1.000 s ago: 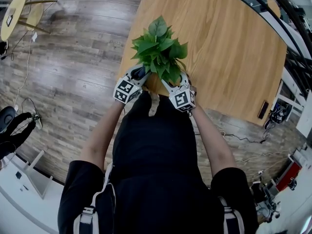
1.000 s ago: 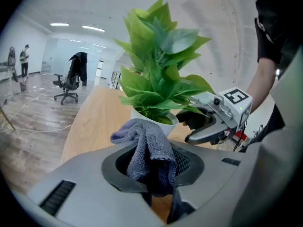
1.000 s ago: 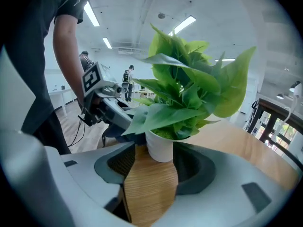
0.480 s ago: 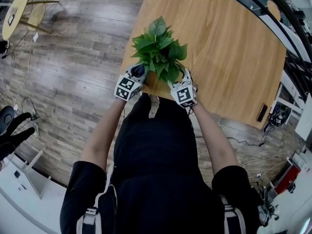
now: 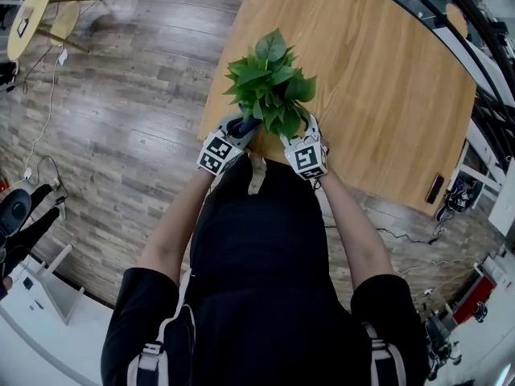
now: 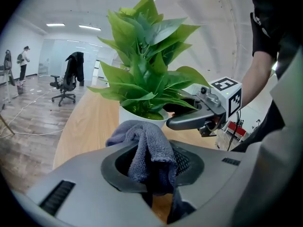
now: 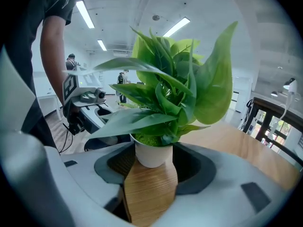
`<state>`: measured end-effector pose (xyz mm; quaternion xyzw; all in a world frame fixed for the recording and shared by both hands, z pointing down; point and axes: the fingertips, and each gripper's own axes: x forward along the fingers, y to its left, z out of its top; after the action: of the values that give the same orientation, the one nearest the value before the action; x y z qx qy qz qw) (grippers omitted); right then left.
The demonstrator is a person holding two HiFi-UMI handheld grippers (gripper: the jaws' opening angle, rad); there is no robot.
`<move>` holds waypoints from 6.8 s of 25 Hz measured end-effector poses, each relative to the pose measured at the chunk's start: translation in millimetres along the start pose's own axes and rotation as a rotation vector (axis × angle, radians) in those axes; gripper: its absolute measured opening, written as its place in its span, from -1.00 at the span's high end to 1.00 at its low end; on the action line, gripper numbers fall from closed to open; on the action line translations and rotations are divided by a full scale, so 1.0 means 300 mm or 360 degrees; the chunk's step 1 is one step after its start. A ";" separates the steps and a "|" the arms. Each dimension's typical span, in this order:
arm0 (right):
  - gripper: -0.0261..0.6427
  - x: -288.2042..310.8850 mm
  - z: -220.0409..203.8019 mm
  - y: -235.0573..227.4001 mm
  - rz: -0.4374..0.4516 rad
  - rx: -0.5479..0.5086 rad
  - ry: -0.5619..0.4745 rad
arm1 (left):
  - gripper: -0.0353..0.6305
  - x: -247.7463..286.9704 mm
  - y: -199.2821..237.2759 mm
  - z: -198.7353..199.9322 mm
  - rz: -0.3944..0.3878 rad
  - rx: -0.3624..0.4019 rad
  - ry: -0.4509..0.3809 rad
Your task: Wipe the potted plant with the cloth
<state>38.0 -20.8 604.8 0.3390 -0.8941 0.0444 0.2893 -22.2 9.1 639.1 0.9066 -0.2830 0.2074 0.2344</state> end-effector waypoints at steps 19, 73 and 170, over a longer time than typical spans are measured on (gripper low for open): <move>0.17 -0.013 -0.030 -0.040 -0.0019 0.0042 0.0014 | 0.52 -0.021 0.145 0.055 0.0169 -0.0012 0.0006; 0.17 0.033 0.028 -0.012 0.0073 -0.0250 0.0013 | 0.52 -0.024 0.072 0.038 0.0127 0.0021 -0.0047; 0.17 0.031 0.017 -0.033 0.0047 -0.0062 -0.0004 | 0.52 -0.024 0.051 0.105 0.0125 0.0000 -0.0015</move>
<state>36.2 -35.2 604.5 0.3203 -0.9000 0.0308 0.2941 -29.4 -16.1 614.9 0.8958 -0.3194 0.2122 0.2248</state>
